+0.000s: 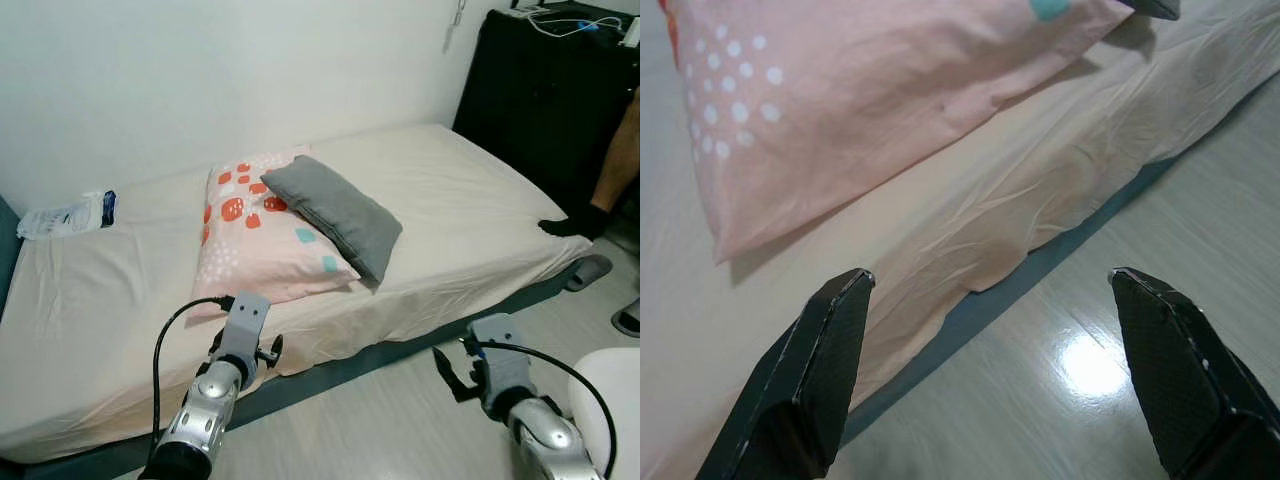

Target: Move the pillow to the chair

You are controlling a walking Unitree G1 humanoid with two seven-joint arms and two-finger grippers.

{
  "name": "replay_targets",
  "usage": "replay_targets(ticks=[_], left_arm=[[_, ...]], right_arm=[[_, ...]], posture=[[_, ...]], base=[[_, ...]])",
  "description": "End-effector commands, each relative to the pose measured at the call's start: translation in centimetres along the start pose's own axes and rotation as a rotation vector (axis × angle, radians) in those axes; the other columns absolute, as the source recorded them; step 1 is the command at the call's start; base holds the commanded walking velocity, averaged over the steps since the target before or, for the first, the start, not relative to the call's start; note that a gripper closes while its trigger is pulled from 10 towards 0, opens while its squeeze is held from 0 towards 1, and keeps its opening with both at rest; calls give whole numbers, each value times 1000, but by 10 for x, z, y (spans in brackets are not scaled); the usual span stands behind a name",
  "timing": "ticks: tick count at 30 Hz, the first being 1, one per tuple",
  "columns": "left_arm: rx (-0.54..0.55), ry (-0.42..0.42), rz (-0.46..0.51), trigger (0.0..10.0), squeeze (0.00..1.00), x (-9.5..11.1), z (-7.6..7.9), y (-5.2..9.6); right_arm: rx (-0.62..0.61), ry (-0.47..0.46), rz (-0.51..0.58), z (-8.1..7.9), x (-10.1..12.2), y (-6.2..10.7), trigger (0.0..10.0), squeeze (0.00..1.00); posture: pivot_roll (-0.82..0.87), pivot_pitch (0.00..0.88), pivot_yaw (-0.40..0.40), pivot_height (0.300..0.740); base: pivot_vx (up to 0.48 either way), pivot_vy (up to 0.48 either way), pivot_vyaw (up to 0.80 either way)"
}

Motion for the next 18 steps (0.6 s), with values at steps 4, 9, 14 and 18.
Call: replay_targets(ticks=[4,9,14,18], left_arm=[[51,-5,14,10000,0,-1,-7,2],[72,49,19,10000,0,1,-14,7],[85,27,16,10000,0,-3,-22,13],[97,25,35,10000,0,-3,-28,17]], right_arm=[[-55,-131,-46,-19,2,-20,10000,0],[-44,-269,-20,-37,15,-37,10000,0],[9,-317,15,-56,27,-43,10000,0],[35,-346,12,-65,30,-47,10000,0]], posture=[[-147,39,-15,740],[-110,43,-11,740],[-75,47,-1,740],[-56,50,6,740]], base=[[0,0,0],[0,0,0],[0,0,0],[0,0,0]])
Point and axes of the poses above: a point about 5 cm out from each wrist's last joint towards the gripper, its own y axis pointing back from the gripper into the wrist, its own x axis along the axis of the wrist's last joint, z = x × y, the point moved 2 cm from there along -y, pointing out of the wrist towards the gripper, and after that the axes turned 13 degrees about y, right-handed, at the moved point
